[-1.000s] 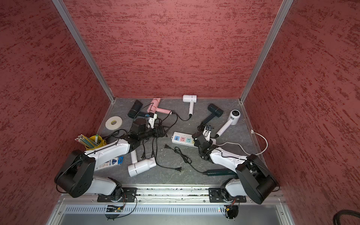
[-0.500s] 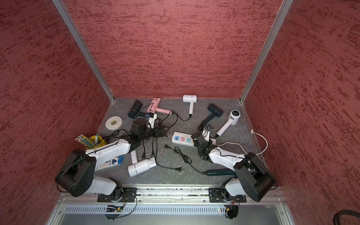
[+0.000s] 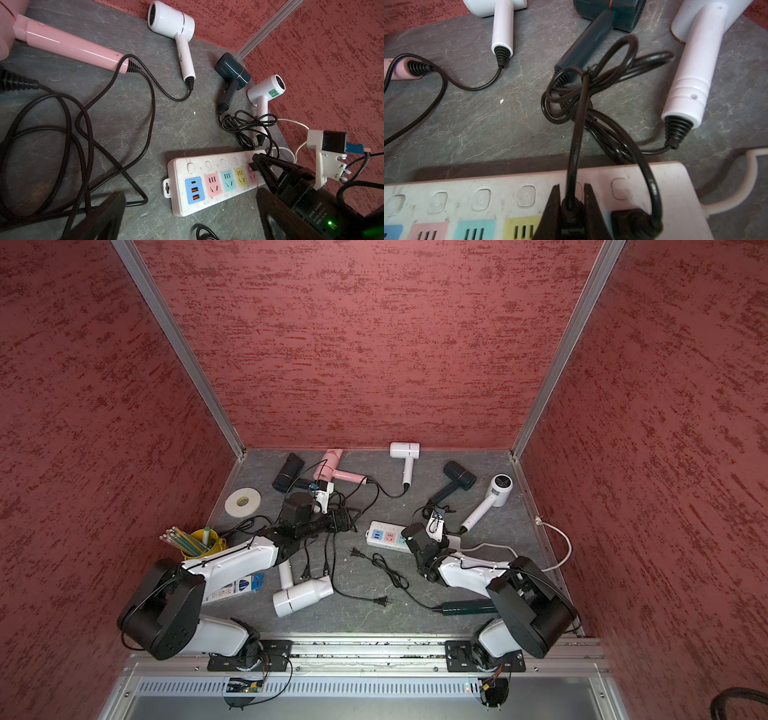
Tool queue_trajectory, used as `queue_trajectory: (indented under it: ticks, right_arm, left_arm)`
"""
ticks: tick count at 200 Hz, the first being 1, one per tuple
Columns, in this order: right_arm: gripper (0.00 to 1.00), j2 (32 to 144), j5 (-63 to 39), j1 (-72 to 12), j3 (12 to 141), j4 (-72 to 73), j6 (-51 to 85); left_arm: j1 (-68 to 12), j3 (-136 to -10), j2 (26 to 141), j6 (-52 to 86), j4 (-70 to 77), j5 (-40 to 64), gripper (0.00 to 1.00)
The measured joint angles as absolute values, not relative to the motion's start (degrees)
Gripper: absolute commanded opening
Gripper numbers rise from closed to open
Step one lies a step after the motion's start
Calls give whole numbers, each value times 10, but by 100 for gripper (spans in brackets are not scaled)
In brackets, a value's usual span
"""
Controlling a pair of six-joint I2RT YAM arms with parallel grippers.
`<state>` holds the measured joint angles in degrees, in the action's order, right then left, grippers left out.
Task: Charge the blow dryers
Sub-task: Insert the plug into the socket.
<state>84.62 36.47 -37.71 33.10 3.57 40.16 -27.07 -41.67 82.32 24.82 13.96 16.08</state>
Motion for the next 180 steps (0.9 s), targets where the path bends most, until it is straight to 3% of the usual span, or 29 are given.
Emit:
queue_trajectory:
  ticks: [180]
  right_arm:
    - [0, 831, 396, -452, 286, 87, 451]
  left_arm:
    - [-271, -417, 837, 247, 141, 157, 100]
